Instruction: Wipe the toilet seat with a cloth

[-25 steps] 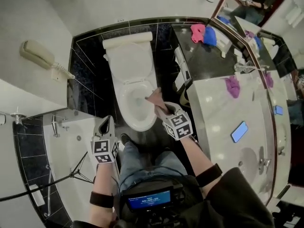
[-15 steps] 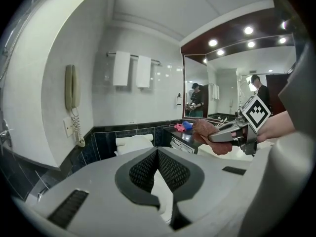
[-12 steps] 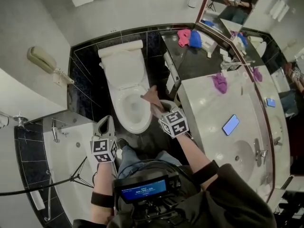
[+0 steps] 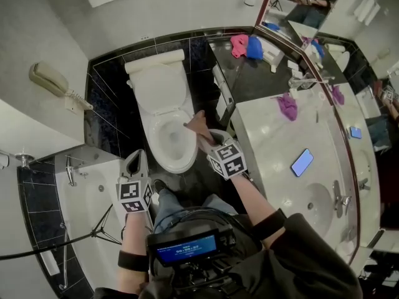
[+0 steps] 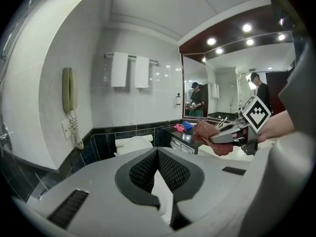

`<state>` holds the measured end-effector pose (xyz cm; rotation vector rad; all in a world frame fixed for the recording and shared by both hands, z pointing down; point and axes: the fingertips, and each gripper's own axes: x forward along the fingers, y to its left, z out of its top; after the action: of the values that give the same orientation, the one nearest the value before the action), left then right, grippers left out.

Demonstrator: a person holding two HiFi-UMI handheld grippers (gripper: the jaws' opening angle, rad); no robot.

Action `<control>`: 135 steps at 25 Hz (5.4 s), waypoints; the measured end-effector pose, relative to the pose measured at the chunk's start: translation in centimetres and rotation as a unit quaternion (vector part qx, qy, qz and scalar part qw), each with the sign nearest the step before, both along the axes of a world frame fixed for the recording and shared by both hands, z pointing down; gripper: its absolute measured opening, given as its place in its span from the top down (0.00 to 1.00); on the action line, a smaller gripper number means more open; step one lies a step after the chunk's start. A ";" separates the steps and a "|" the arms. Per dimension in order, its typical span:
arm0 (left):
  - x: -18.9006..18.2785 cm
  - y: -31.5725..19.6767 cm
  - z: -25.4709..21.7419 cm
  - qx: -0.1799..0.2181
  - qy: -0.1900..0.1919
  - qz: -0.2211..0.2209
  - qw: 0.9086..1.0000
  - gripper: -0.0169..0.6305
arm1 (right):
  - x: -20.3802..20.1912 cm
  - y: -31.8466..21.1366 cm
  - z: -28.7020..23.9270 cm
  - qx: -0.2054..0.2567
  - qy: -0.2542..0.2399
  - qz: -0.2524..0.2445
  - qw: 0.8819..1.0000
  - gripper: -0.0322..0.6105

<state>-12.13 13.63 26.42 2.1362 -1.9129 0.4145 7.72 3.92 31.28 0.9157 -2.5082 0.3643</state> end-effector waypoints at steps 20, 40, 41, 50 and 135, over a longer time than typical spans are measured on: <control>9.8 -11.5 2.3 -0.024 -0.020 0.107 0.994 0.97 | 11.0 -10.7 4.9 -0.006 0.061 0.092 0.994 0.78; 21.4 -25.2 6.3 -0.057 -0.024 0.183 0.981 0.97 | 22.2 -26.1 12.1 -0.058 0.177 0.125 0.974 0.75; 21.3 -25.8 6.6 -0.060 -0.024 0.184 0.981 0.97 | 22.2 -26.7 13.0 -0.065 0.183 0.124 0.973 0.75; 18.9 -28.3 9.1 -0.074 -0.027 0.173 0.982 0.97 | 22.5 -28.6 19.3 -0.113 0.243 0.099 0.958 0.59; 1.2 -4.2 46.1 -0.123 -0.142 0.145 0.971 0.97 | -4.5 2.1 60.6 -0.426 -0.269 0.254 0.826 0.59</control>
<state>-10.91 9.45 72.53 2.2850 -1.5729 1.0099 3.18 6.07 91.90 1.1418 -2.0413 1.9544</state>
